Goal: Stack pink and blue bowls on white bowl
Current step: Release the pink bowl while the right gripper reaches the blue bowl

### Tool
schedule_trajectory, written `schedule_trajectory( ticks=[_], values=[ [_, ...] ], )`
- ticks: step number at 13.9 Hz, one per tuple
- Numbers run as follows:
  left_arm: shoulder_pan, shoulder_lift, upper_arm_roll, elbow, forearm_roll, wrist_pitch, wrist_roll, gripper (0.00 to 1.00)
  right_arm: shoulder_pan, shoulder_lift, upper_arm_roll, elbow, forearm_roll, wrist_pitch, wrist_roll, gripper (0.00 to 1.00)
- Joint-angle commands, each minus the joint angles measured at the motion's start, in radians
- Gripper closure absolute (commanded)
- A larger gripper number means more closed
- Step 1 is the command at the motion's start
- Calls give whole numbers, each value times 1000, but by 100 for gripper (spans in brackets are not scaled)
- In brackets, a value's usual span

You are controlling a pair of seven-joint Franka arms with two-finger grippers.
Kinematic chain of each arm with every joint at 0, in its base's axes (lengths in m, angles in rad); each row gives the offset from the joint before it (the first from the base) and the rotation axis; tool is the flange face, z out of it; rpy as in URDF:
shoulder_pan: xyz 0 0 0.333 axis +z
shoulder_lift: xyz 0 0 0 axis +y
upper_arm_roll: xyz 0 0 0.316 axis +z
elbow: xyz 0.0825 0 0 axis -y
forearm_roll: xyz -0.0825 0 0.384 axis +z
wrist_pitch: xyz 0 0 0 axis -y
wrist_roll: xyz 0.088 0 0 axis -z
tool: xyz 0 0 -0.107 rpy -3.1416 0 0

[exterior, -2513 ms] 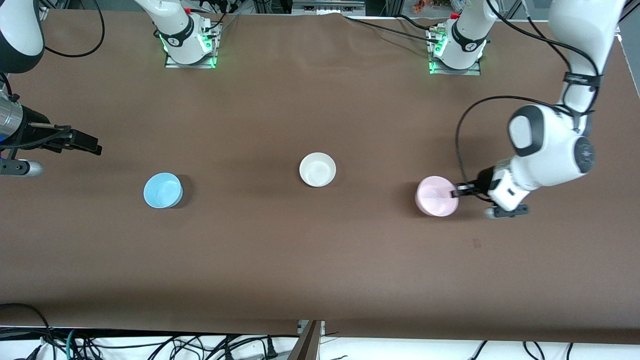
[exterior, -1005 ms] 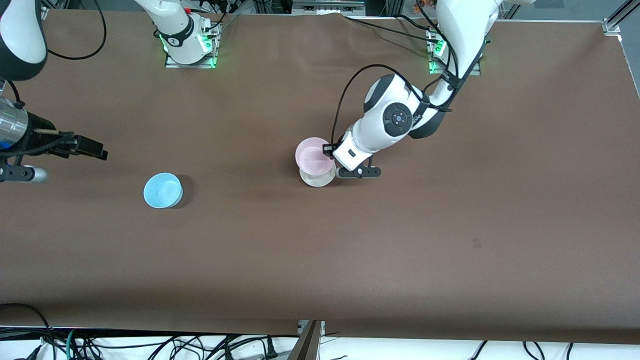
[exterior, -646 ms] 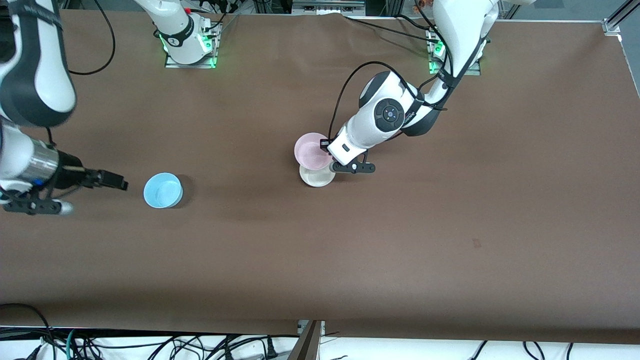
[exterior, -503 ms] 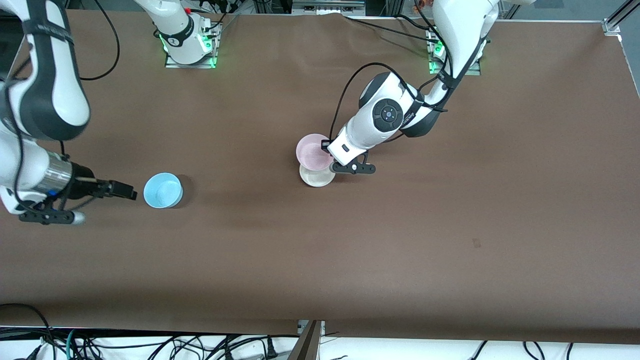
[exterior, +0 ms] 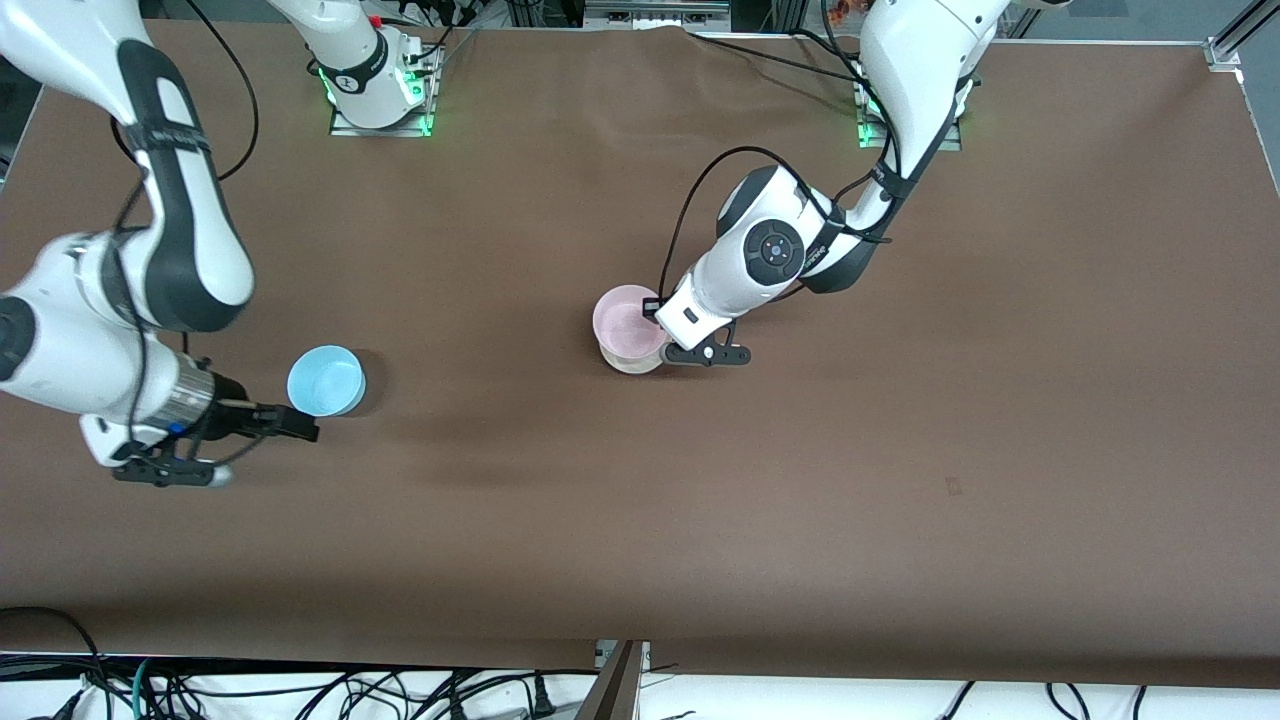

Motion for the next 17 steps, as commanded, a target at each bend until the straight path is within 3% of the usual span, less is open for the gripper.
schedule_trajectory(
  ticks=[1, 6, 11, 15, 16, 17],
  values=[
    [4, 23, -1, 28, 57, 7, 1, 100, 2, 21, -4, -107, -51, 160, 20, 1],
    [4, 40, -1, 28, 60, 9, -2, 100, -6, 30, -39, -211, -131, 217, -34, 1],
    [4, 57, 6, 33, 62, 10, 1, 100, -7, -11, -73, -262, -131, 213, -118, 1],
    [6, 82, 12, 63, 62, 10, -7, 100, -9, -89, -76, -371, -130, 220, -143, 1],
    [6, 83, 12, 63, 60, 10, -10, 91, -9, -104, -84, -403, -130, 240, -145, 1],
    [7, 82, 12, 63, 59, 10, -16, 69, -9, -124, -86, -450, -131, 280, -151, 2]
  ],
)
